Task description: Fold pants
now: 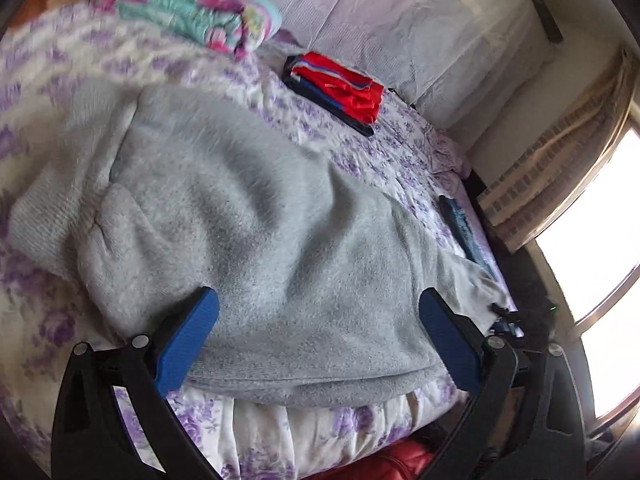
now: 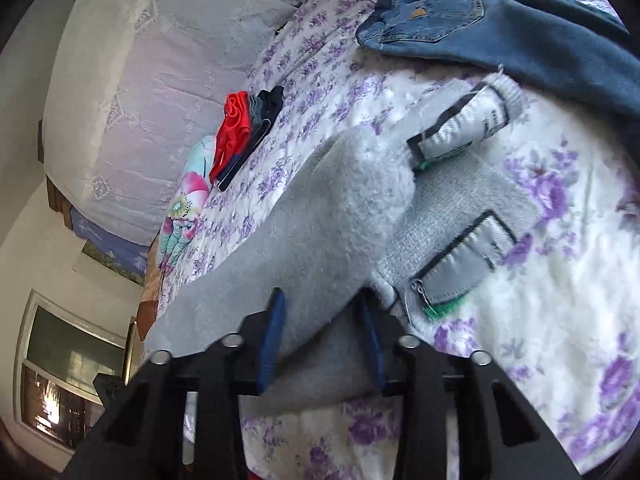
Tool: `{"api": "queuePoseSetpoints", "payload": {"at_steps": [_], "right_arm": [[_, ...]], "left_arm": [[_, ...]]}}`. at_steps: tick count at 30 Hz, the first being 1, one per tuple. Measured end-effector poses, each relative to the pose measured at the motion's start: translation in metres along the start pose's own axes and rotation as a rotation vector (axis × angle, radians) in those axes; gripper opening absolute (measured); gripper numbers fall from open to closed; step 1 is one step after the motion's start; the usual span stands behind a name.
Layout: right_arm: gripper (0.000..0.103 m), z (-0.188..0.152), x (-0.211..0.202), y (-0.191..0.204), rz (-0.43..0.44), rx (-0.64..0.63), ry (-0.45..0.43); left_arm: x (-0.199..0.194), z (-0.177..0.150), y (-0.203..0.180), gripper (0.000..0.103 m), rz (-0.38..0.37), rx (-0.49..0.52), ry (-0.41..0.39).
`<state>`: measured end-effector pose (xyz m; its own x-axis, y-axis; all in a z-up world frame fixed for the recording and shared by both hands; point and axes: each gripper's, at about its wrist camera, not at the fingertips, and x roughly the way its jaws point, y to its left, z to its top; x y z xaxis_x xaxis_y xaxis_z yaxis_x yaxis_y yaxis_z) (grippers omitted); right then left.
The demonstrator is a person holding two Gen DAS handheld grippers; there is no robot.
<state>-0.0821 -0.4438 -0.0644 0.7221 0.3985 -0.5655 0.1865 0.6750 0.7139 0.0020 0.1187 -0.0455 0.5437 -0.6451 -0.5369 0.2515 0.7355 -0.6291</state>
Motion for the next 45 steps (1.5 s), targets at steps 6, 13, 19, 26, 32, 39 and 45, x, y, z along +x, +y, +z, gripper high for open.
{"api": "queuePoseSetpoints", "payload": {"at_steps": [6, 13, 19, 26, 32, 39, 45], "right_arm": [[0.008, 0.0, -0.037, 0.053, 0.003, -0.176, -0.135], [0.022, -0.018, -0.03, 0.018, -0.183, -0.185, 0.081], [0.027, -0.003, -0.056, 0.002, -0.154, -0.091, 0.068], [0.049, 0.008, -0.116, 0.047, -0.297, -0.277, -0.233], [0.058, -0.028, -0.001, 0.088, -0.295, -0.53, -0.03], [0.058, -0.042, 0.016, 0.093, -0.403, -0.675, -0.07], [0.07, -0.03, 0.049, 0.17, -0.094, -0.695, -0.054]], "left_arm": [[-0.007, 0.006, 0.005, 0.097, -0.045, -0.04, 0.009], [-0.014, 0.011, 0.014, 0.097, -0.09, -0.073, 0.022], [-0.023, 0.01, -0.004, 0.097, 0.033, -0.002, 0.019], [-0.015, 0.002, -0.051, 0.097, 0.141, 0.189, 0.002], [0.041, -0.018, -0.058, 0.097, 0.327, 0.314, 0.094], [0.028, -0.029, -0.052, 0.097, 0.342, 0.342, 0.082], [0.019, 0.0, -0.056, 0.097, 0.205, 0.214, 0.066]]}}
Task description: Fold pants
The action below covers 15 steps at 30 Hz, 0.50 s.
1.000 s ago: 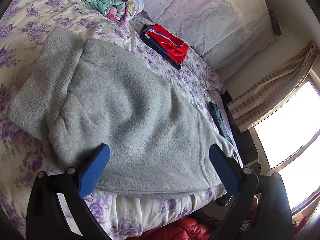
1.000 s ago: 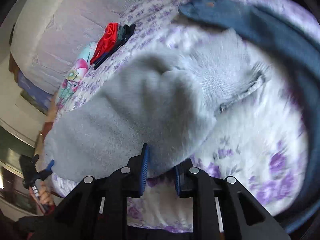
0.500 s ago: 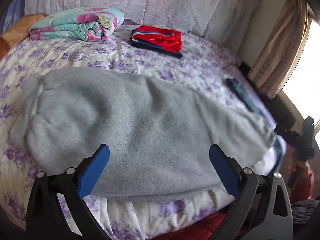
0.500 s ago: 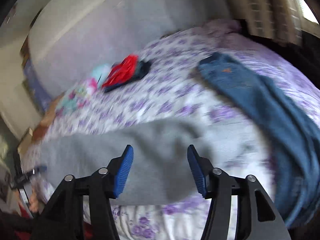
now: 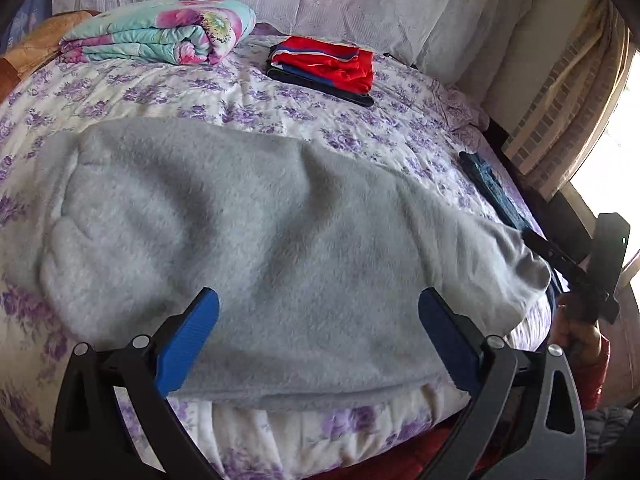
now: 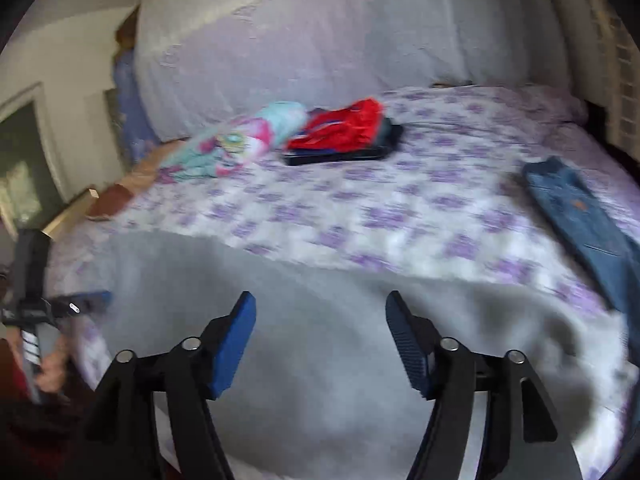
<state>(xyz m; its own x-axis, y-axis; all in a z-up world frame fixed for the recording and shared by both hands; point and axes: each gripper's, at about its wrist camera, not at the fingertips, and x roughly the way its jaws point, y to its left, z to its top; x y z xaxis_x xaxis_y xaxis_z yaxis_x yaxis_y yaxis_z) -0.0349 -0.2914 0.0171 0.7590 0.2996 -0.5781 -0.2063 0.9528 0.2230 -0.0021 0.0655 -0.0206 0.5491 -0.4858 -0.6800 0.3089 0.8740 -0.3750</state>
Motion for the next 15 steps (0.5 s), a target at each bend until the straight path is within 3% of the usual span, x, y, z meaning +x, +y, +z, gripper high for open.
{"api": "queuePoseSetpoints", "payload": {"at_steps": [4, 8, 11, 15], "right_arm": [[0.071, 0.015, 0.073, 0.037, 0.126, 0.008, 0.138], [0.082, 0.008, 0.14, 0.052, 0.054, -0.06, 0.279], [0.08, 0.018, 0.117, 0.051, 0.076, 0.036, 0.235], [0.081, 0.029, 0.081, 0.083, 0.121, -0.067, 0.139]], "left_arm": [[0.029, -0.008, 0.004, 0.098, 0.126, 0.043, 0.039], [0.037, -0.02, -0.013, 0.098, 0.245, 0.158, 0.007], [0.027, -0.015, -0.007, 0.098, 0.204, 0.125, 0.007], [-0.009, 0.0, 0.021, 0.098, 0.121, -0.028, -0.055]]}}
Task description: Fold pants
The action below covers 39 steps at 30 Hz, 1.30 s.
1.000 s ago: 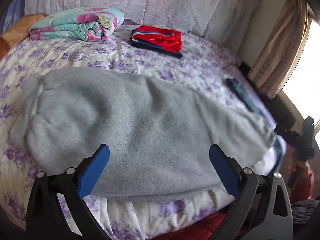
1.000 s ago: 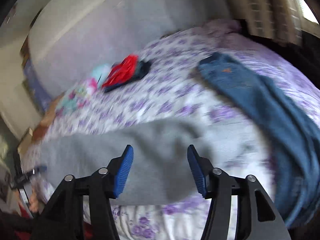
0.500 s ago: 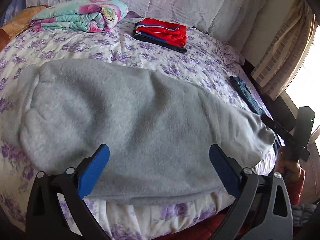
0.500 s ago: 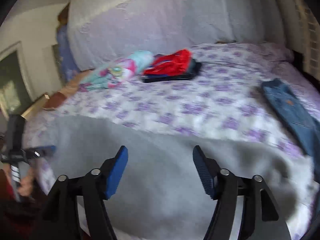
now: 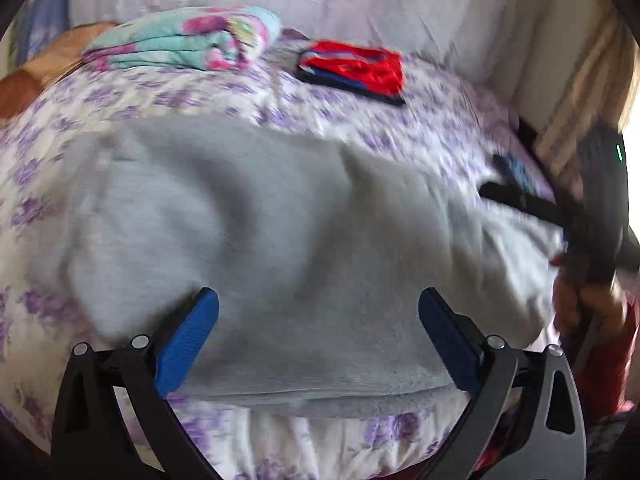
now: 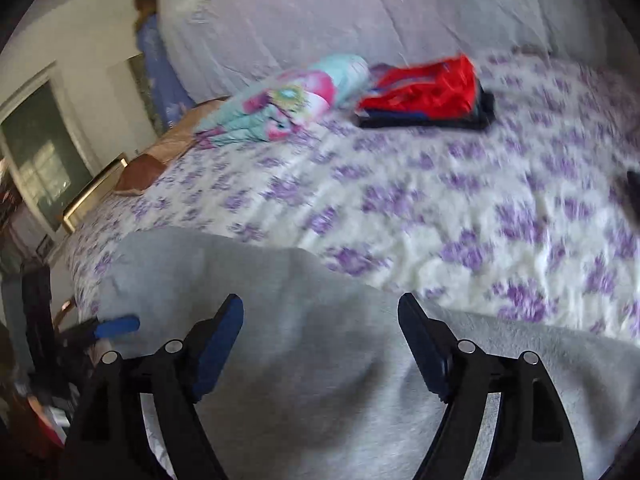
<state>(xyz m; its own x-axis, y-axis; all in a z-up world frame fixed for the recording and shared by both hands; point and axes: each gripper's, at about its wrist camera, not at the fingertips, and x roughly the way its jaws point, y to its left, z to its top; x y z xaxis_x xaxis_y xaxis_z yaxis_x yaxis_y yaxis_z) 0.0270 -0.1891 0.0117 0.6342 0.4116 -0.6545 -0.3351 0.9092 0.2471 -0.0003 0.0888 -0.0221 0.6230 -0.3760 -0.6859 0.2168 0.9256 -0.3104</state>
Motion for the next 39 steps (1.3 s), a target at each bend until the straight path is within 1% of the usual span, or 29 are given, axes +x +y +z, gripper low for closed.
{"api": "queuePoseSetpoints", "payload": {"at_steps": [2, 4, 5, 6, 7, 8, 10, 11, 12, 14, 15, 16, 17, 18, 19, 20, 21, 23, 24, 25, 26, 27, 28, 29, 31, 34, 36, 37, 39], "right_arm": [[0.082, 0.002, 0.011, 0.017, 0.054, -0.031, 0.026], [0.082, 0.002, 0.034, 0.029, 0.072, -0.054, 0.067], [0.086, -0.001, 0.054, 0.033, 0.085, -0.056, 0.108], [0.09, -0.005, 0.074, 0.032, 0.083, -0.054, 0.153], [0.092, -0.01, 0.087, 0.031, 0.073, -0.056, 0.172], [0.093, -0.013, 0.09, 0.031, 0.068, -0.072, 0.157], [0.092, -0.011, 0.077, 0.034, 0.062, -0.066, 0.122], [0.092, -0.011, 0.067, 0.034, 0.054, -0.056, 0.088], [0.092, -0.012, 0.054, 0.034, 0.052, -0.046, 0.043], [0.092, -0.014, 0.034, 0.035, 0.097, -0.045, 0.008], [0.092, -0.015, 0.029, 0.034, 0.115, -0.049, 0.005], [0.093, -0.016, 0.025, 0.033, 0.125, -0.054, 0.008], [0.096, -0.019, 0.028, 0.032, 0.112, -0.061, 0.036], [0.096, -0.021, 0.037, 0.03, 0.096, -0.071, 0.083], [0.097, -0.025, 0.054, 0.026, 0.096, -0.08, 0.166], [0.098, -0.026, 0.062, 0.021, 0.116, -0.069, 0.195], [0.097, -0.022, 0.06, 0.019, 0.143, -0.046, 0.188], [0.084, 0.001, 0.046, 0.013, 0.303, 0.012, 0.19], [0.082, 0.015, 0.04, 0.01, 0.345, 0.024, 0.17], [0.075, 0.029, 0.036, 0.006, 0.347, 0.025, 0.153], [0.058, 0.046, 0.037, 0.0, 0.34, 0.033, 0.147], [0.047, 0.057, 0.046, -0.007, 0.344, 0.063, 0.164], [0.027, 0.067, 0.062, -0.018, 0.358, 0.133, 0.208], [0.014, 0.073, 0.079, -0.029, 0.36, 0.198, 0.258], [0.013, 0.077, 0.102, -0.037, 0.315, 0.213, 0.315], [0.017, 0.069, 0.123, -0.032, 0.302, 0.182, 0.405], [0.033, 0.067, 0.13, -0.028, 0.255, 0.157, 0.405], [0.04, 0.067, 0.133, -0.027, 0.25, 0.147, 0.415], [0.039, 0.065, 0.136, -0.025, 0.283, 0.143, 0.445]], "left_arm": [[-0.015, 0.007, 0.016, 0.098, -0.009, -0.059, -0.034], [-0.023, 0.015, 0.029, 0.098, 0.045, -0.087, -0.053], [-0.02, 0.018, 0.034, 0.098, 0.061, -0.087, -0.043], [-0.014, 0.02, 0.038, 0.098, 0.05, -0.079, -0.022], [-0.003, 0.021, 0.042, 0.098, 0.049, -0.064, 0.004], [0.003, 0.022, 0.042, 0.098, 0.056, -0.053, 0.014], [0.011, 0.019, 0.031, 0.098, 0.14, 0.007, -0.008], [0.012, 0.017, 0.021, 0.098, 0.196, 0.036, -0.017], [0.011, 0.014, 0.016, 0.098, 0.219, 0.047, -0.027], [0.006, 0.008, 0.008, 0.098, 0.209, 0.061, -0.042], [0.001, 0.005, 0.006, 0.098, 0.173, 0.057, -0.043], [-0.004, 0.004, 0.005, 0.098, 0.148, 0.048, -0.048], [-0.007, 0.002, 0.006, 0.098, 0.139, 0.045, -0.049], [-0.006, 0.001, 0.006, 0.098, 0.147, 0.05, -0.041], [-0.001, 0.0, 0.009, 0.098, 0.164, 0.064, -0.022], [0.003, -0.002, 0.009, 0.098, 0.167, 0.073, -0.008], [0.008, -0.003, 0.011, 0.098, 0.172, 0.078, 0.011], [0.0, -0.006, 0.006, 0.098, 0.186, 0.074, -0.015], [-0.002, -0.005, 0.004, 0.098, 0.175, 0.066, -0.019], [-0.005, -0.003, 0.004, 0.098, 0.155, 0.051, -0.023], [-0.008, -0.001, 0.003, 0.098, 0.121, 0.025, -0.03], [-0.009, 0.0, 0.003, 0.098, 0.096, 0.013, -0.03], [-0.007, 0.001, 0.001, 0.098, 0.069, 0.008, -0.024], [-0.004, 0.0, -0.001, 0.098, 0.064, 0.015, -0.014], [0.007, -0.006, -0.007, 0.098, 0.112, 0.053, 0.001], [0.015, -0.019, -0.019, 0.098, 0.19, 0.147, -0.007], [0.019, -0.025, -0.026, 0.098, 0.232, 0.195, -0.007], [0.02, -0.026, -0.027, 0.098, 0.239, 0.201, -0.007], [0.019, -0.026, -0.025, 0.098, 0.232, 0.192, -0.011]]}}
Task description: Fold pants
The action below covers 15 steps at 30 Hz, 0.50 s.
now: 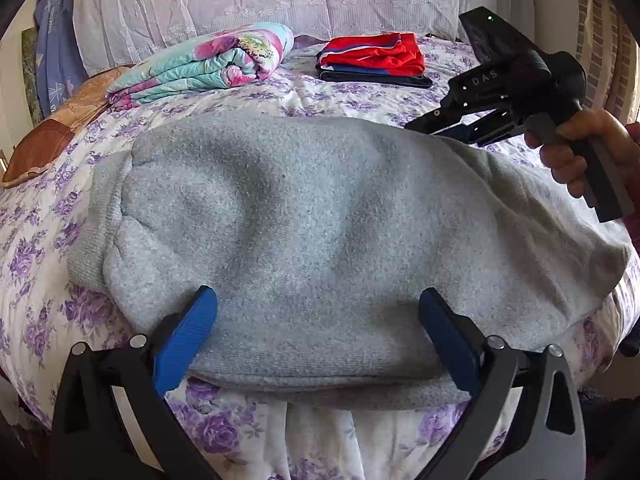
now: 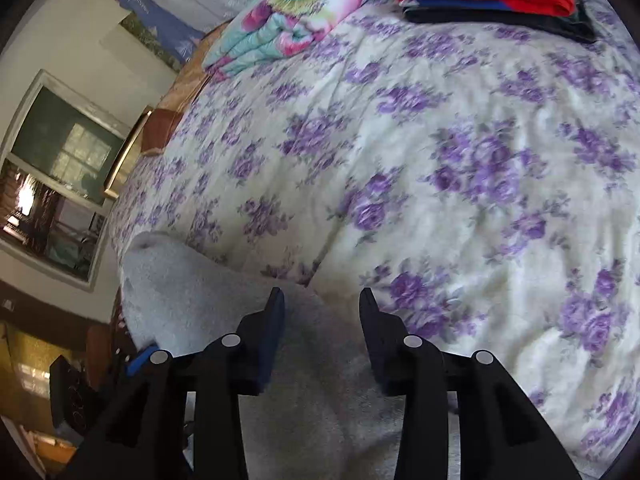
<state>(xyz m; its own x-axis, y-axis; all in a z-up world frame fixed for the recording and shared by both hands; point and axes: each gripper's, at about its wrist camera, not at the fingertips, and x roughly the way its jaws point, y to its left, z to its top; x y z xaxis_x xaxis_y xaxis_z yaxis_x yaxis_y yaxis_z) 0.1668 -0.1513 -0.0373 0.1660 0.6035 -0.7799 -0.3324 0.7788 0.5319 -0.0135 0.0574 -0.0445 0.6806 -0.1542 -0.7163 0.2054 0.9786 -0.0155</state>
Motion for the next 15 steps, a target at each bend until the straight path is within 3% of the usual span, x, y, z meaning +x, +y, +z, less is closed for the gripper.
{"api": "queuePoseSetpoints", "payload": {"at_steps": [2, 4, 8, 11, 12, 14, 15], "right_arm": [[0.017, -0.004, 0.0, 0.005, -0.002, -0.035, -0.002], [0.01, -0.009, 0.001, 0.013, -0.038, -0.081, -0.014], [0.006, -0.008, -0.01, 0.026, -0.115, -0.141, -0.096], [0.0, 0.008, -0.012, 0.016, -0.13, -0.105, -0.143], [0.0, 0.01, -0.006, 0.008, -0.19, -0.093, -0.153], [0.001, 0.008, 0.022, -0.015, -0.195, -0.029, -0.073], [0.0, 0.005, 0.023, -0.02, -0.17, -0.024, -0.095]], "left_arm": [[-0.001, 0.0, 0.003, 0.098, -0.015, -0.011, -0.003], [0.0, -0.001, 0.003, 0.098, -0.013, -0.005, -0.005], [0.001, -0.002, -0.001, 0.098, 0.009, 0.01, -0.01], [0.002, -0.001, 0.0, 0.098, 0.006, 0.006, -0.009], [0.002, -0.001, 0.0, 0.098, 0.004, 0.006, -0.007], [0.003, -0.001, -0.001, 0.098, 0.007, 0.009, -0.007], [0.003, -0.001, -0.001, 0.098, 0.006, 0.012, -0.007]]}}
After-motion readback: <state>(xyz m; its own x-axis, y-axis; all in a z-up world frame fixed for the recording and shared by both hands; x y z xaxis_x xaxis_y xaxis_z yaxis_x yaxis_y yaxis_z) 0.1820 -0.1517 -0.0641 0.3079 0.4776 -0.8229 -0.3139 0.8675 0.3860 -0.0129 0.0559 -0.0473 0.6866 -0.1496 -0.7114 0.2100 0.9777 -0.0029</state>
